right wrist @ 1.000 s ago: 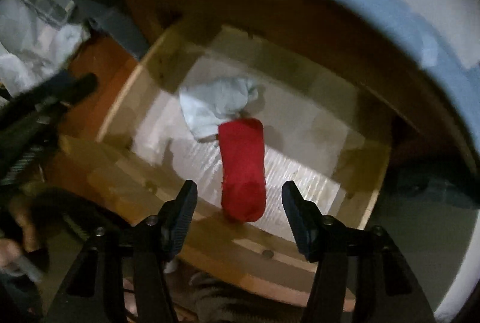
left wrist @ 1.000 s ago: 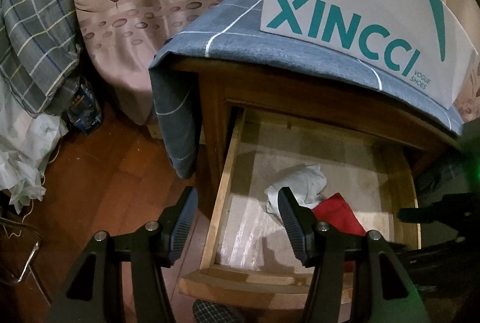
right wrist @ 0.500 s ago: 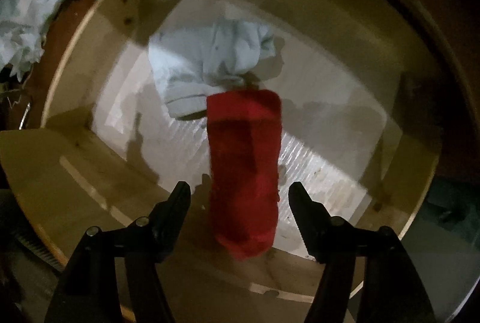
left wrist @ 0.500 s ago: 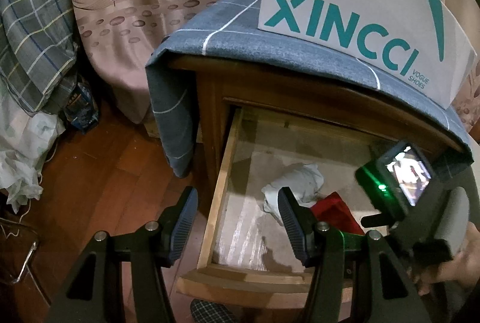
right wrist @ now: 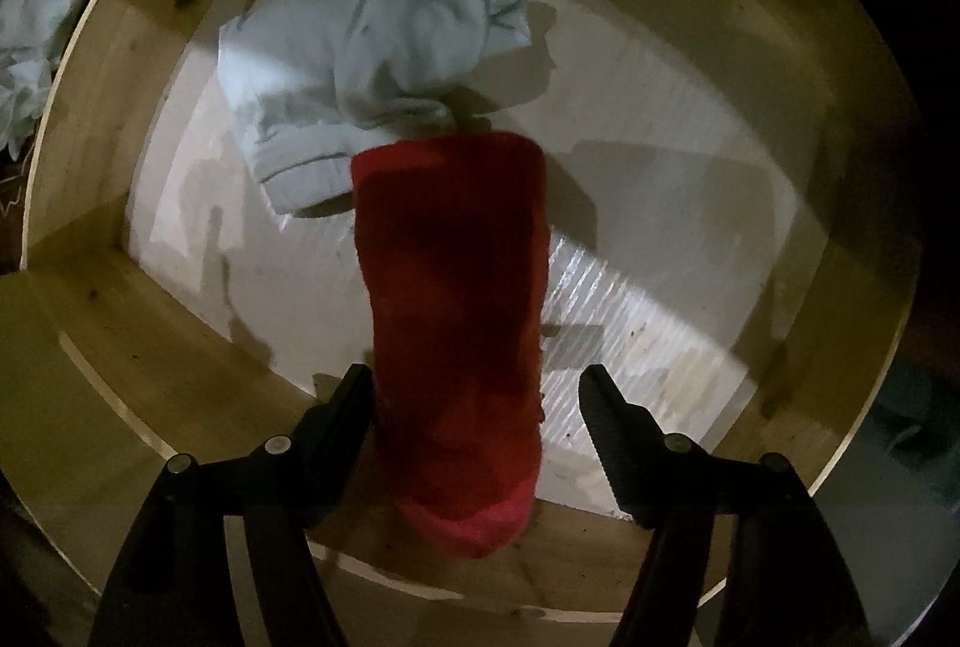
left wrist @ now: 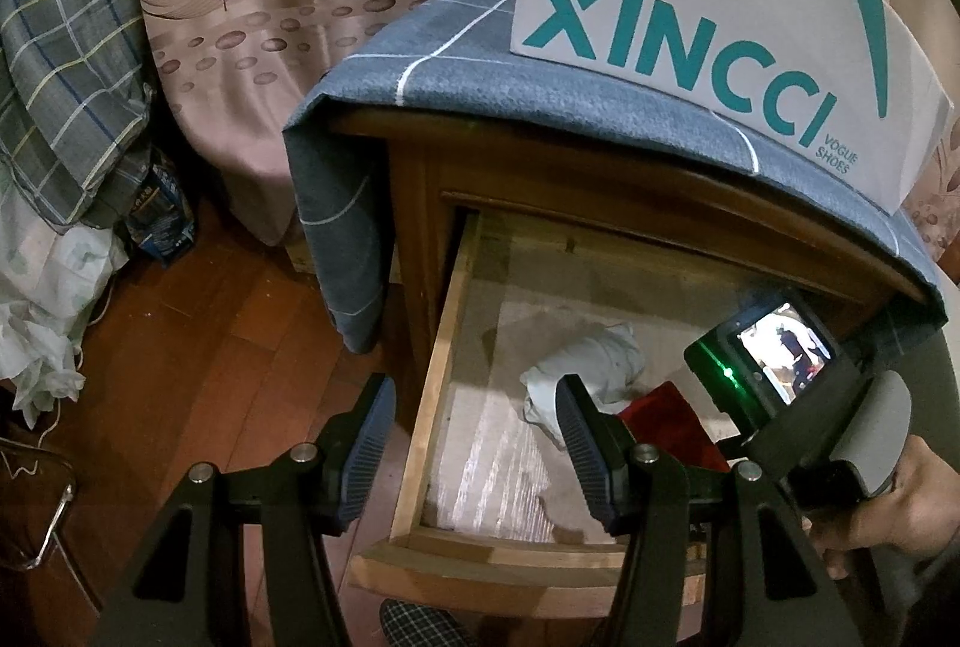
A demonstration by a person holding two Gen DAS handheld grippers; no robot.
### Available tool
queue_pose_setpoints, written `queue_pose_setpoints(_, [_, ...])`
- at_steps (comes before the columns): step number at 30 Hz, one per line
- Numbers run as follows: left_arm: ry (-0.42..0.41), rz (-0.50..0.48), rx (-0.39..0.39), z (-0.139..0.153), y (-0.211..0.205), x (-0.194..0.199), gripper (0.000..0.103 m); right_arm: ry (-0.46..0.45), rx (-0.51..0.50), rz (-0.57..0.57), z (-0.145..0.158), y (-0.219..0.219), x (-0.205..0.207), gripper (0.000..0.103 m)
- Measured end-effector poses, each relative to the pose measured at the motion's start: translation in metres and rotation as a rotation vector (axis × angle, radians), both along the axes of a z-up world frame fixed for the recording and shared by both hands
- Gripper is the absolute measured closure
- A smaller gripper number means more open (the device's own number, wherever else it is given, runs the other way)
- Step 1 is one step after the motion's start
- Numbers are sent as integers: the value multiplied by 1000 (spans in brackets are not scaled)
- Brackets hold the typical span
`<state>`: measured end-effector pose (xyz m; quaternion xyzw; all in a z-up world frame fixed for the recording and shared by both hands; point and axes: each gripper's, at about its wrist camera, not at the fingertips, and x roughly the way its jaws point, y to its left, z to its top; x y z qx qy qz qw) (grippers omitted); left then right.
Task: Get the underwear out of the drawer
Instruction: 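Grasp the red sock in the drawer with the right tool and lift it, then lower the left tool into the drawer and grasp the pale crumpled cloth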
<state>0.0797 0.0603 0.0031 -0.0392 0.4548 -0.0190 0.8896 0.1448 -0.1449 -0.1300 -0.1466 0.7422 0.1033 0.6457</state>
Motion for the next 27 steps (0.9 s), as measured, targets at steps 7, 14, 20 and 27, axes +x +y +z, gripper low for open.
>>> queue_pose_setpoints(7, [4,-2,6,-1,-2,0,46,-32,25,-12,1,-9,-6,67])
queue_pose_setpoints(14, [10,-6,8,-2,-3,1,46,-162,53,-72,30,-30,-27,70])
queue_pose_setpoints(20, [16,-20,31,-3,-9,1,46,-282,76,-148,66,-56,-46,70])
queue_pose_setpoints(27, [46,-51,30,-7,-14,4,46,-432,106,-224,106,-89,-72,70])
